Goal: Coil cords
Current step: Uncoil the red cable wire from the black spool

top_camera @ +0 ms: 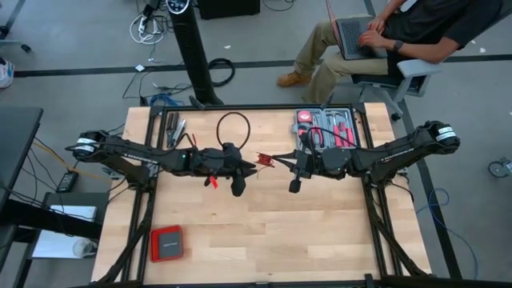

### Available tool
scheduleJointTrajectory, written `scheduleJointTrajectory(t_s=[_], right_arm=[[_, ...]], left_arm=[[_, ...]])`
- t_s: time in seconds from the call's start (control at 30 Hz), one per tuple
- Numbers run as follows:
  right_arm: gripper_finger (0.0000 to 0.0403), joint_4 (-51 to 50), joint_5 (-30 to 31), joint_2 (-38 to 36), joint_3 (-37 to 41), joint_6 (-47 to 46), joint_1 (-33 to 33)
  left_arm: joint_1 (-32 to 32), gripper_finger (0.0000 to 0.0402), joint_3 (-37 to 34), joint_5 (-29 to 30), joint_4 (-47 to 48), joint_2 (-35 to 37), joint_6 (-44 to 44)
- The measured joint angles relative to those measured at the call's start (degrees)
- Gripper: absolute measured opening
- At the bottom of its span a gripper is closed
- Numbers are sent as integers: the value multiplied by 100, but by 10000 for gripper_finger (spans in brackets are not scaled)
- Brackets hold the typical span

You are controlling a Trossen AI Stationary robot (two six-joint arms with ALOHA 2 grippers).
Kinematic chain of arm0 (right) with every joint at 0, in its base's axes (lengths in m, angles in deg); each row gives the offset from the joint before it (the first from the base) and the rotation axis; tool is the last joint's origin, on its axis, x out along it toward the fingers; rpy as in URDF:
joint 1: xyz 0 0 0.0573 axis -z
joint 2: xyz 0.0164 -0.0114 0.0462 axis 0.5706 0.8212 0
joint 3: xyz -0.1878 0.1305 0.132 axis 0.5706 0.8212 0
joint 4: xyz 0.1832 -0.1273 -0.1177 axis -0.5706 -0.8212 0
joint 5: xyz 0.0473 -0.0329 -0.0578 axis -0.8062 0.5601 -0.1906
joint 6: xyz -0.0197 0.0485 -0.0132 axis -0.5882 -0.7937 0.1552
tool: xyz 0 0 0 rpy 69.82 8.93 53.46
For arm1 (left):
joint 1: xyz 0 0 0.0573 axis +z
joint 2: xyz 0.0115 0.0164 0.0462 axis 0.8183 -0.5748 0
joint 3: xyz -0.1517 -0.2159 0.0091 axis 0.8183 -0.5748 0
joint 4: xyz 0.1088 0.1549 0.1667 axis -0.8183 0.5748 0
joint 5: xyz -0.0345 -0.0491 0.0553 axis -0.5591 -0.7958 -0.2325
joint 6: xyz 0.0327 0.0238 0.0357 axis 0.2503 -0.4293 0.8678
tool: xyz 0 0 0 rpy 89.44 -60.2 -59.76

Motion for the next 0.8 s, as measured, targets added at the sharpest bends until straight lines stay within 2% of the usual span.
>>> scheduleJointTrajectory(t_s=[0.3,0.53,0.8], right_arm=[[0,4,-150,0,0,2,-101],[0,76,-42,0,0,102,-100],[0,87,220,0,0,380,-98]], left_arm=[[65,99,0,-46,-194,0,-171],[69,99,0,-52,-475,-2,-492],[69,99,0,-388,-474,-2,-852]])
